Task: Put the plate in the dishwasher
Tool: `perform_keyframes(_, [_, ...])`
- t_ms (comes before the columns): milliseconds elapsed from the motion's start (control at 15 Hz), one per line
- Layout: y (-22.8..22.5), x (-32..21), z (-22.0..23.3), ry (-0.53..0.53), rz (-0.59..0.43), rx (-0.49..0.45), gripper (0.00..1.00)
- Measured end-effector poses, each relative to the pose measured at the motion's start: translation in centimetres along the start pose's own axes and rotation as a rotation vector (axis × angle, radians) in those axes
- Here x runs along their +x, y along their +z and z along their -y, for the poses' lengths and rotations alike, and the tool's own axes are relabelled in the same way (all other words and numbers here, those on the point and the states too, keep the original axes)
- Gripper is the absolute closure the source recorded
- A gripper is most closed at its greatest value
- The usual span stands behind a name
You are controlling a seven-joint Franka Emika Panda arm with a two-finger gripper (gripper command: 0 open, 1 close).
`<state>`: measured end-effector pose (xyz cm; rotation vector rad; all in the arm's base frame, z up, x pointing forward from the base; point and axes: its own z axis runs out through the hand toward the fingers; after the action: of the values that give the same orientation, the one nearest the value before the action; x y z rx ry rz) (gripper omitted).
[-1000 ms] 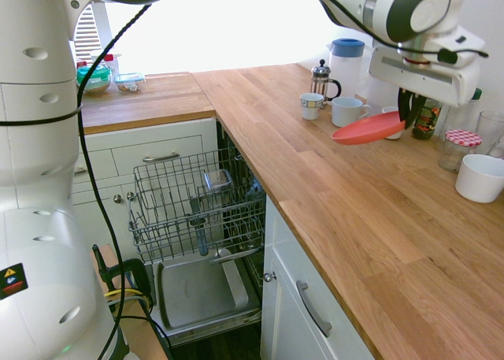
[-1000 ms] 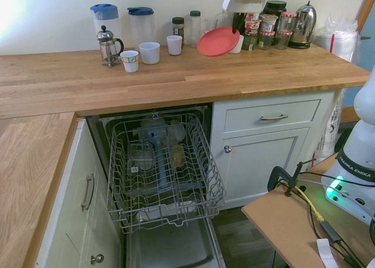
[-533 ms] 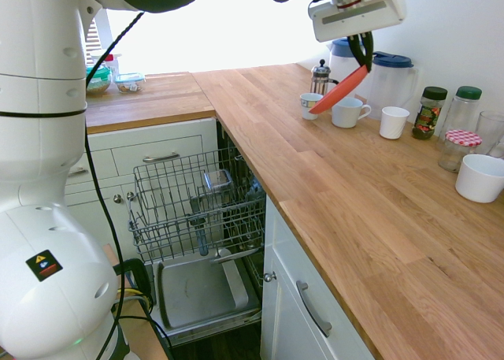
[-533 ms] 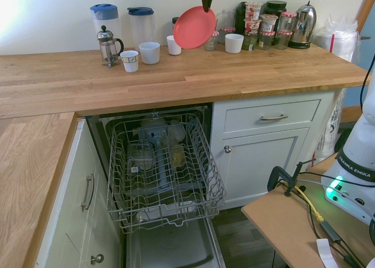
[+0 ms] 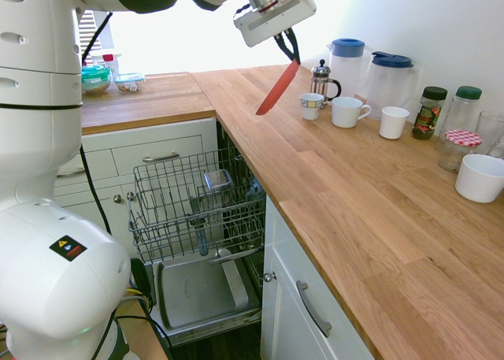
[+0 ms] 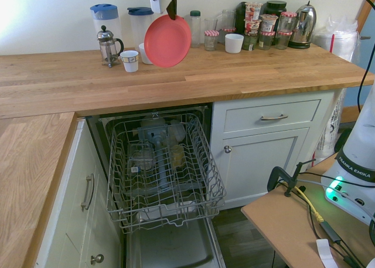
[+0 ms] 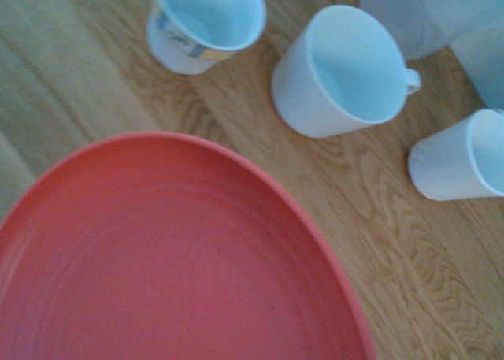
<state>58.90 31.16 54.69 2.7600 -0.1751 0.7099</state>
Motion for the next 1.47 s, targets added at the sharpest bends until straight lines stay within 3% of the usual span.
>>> perform_keyframes(333, [-2.6, -8.4, 4.5, -0.174, -0.075, -0.044, 1.0])
perform_keyframes(800, [-5.9, -13.5, 7.6, -0.249, -0.167, -0.108, 1.0])
perform_keyframes(1133, [-8.3, -19.3, 14.6, -0.333, -0.26, -0.177, 1.0])
perform_keyframes(1467, [-6.5, -25.8, 23.2, -0.45, -0.348, -0.246, 1.0])
